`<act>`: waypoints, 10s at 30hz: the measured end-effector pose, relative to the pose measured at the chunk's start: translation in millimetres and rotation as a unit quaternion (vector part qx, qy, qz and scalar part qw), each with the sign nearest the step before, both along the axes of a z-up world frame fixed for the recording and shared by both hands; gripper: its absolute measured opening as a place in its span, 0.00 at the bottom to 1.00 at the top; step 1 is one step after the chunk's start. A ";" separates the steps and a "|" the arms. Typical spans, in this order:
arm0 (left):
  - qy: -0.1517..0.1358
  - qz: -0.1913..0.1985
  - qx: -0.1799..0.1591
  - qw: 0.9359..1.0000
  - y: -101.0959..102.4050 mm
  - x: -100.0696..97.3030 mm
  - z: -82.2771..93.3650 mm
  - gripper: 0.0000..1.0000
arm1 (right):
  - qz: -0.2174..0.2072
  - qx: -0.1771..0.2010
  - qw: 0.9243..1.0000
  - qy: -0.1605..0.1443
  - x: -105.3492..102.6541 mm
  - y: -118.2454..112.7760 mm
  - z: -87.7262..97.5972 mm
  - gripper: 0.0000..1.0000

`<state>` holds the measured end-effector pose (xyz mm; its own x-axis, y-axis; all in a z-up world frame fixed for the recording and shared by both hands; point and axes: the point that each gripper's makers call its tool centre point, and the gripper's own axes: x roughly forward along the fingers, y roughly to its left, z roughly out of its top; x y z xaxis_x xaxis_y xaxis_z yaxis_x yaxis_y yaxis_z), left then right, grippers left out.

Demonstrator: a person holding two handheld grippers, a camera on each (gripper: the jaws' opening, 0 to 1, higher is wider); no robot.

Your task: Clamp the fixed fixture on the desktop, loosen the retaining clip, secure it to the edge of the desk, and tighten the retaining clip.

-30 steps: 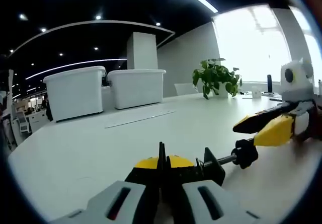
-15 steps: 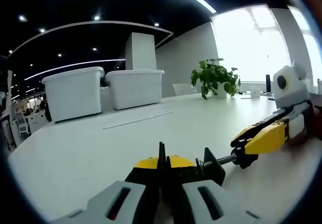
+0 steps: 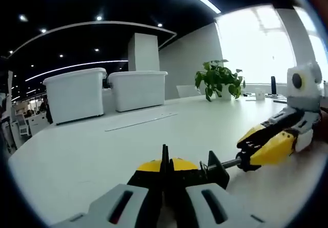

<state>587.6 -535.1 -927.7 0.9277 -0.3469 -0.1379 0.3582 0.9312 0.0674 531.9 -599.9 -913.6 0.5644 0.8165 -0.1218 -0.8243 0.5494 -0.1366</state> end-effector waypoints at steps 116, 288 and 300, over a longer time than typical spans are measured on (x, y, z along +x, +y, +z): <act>0.001 -0.002 0.003 1.000 -2.6 1.8 -1.0 0.05 | -0.019 0.128 0.978 0.166 20.2 -24.3 0.0 0.36; 0.001 0.005 -0.006 1.000 0.8 0.9 4.0 0.04 | -0.016 -0.008 0.995 -0.097 -8.7 -10.0 25.2 0.29; -0.039 -0.008 0.040 0.998 -6.3 -6.3 19.8 0.04 | -0.042 0.032 0.998 -0.041 -22.2 -16.2 40.3 0.25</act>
